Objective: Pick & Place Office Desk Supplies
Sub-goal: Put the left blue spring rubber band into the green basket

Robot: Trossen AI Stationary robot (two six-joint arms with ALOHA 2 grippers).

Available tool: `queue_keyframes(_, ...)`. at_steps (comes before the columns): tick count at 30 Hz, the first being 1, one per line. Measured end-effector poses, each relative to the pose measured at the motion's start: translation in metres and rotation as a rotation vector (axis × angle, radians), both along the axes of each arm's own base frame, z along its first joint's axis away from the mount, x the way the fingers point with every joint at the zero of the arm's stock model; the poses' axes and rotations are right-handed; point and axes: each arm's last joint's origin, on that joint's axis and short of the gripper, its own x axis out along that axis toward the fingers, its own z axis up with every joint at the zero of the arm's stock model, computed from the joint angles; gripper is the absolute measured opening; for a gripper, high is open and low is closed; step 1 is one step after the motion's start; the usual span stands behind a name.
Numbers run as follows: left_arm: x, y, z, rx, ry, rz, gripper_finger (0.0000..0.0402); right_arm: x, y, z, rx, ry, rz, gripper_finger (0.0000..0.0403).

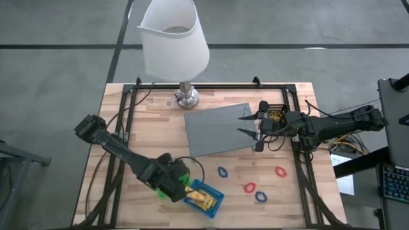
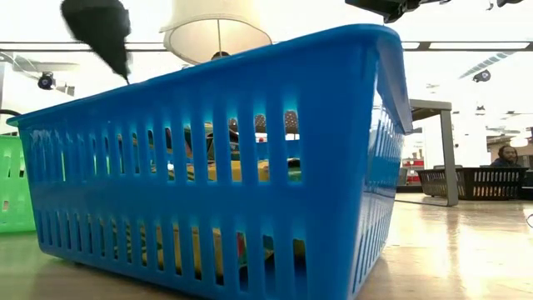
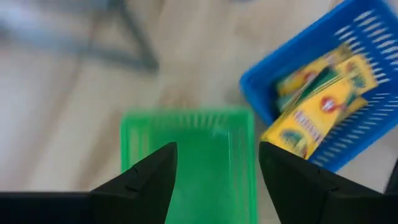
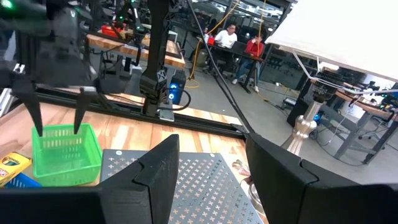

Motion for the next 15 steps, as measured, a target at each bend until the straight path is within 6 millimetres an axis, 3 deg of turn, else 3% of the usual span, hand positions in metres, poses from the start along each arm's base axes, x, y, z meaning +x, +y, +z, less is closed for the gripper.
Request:
queue_keyframes(6,-0.008,0.0,-0.013,-0.167,0.113,0.21,0.023,0.0,0.0,0.0,0.0,0.0,0.0,0.0185)
queue_keyframes(15,-0.008,0.005,-0.032,-0.217,0.121,0.236,0.023,0.0,0.0,0.0,0.0,0.0,0.0,0.0185)
